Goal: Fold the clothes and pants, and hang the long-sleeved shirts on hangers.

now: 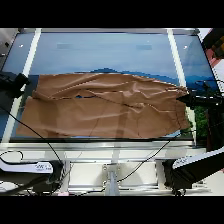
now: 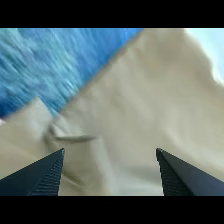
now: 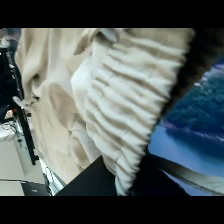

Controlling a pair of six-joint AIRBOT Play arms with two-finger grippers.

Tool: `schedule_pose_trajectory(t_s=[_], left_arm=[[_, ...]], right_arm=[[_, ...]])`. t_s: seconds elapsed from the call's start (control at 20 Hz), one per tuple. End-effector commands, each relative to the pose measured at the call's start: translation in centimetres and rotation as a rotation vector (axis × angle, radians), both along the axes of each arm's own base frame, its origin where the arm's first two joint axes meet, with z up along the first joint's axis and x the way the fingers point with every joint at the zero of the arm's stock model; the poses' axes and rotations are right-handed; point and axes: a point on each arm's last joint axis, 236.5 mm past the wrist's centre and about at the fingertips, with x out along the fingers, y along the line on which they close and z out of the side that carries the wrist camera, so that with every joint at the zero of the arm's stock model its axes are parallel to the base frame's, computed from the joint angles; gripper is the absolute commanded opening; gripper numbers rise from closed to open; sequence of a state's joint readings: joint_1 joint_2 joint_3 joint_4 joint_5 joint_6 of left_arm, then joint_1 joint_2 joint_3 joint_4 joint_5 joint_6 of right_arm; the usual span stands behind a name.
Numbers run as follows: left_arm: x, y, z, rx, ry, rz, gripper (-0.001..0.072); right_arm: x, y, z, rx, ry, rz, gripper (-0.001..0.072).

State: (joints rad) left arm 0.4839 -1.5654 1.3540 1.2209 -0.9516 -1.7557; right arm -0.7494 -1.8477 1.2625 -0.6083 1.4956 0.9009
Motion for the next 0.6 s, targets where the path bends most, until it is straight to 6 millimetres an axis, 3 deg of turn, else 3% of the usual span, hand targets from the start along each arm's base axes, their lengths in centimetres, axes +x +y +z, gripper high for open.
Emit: schedule_pose_trajectory(t_s=[0.0, 0.15, 0.25, 0.45, 0.55], left_arm=[[0.6, -2.5, -2.1, -0.229, 0.04, -0.017, 0.0657], [-0.1, -3.8, -4.1, -0.272, 0.104, -0.043, 0.0656], [0.0, -3.7, -4.3, -0.251, 0.094, -0.081, 0.0656], [1.0, -0.9, -2.6, -0.118, 0.042, -0.158, 0.0652], [0.1, 0.8, -3.3, -0.03, 0.088, -0.173, 0.0652]], right_arm=[[-0.4, -0.1, -0.4, -0.02, 0.014, 0.012, 0.003], [-0.5, -0.2, -0.5, -0.024, 0.017, 0.014, 0.003], [-0.5, -0.2, -0.6, -0.025, 0.019, 0.017, 0.003], [-0.6, -0.2, -0.6, -0.027, 0.02, 0.019, 0.003], [-0.8, -0.2, -0.8, -0.034, 0.027, 0.026, 0.003]])
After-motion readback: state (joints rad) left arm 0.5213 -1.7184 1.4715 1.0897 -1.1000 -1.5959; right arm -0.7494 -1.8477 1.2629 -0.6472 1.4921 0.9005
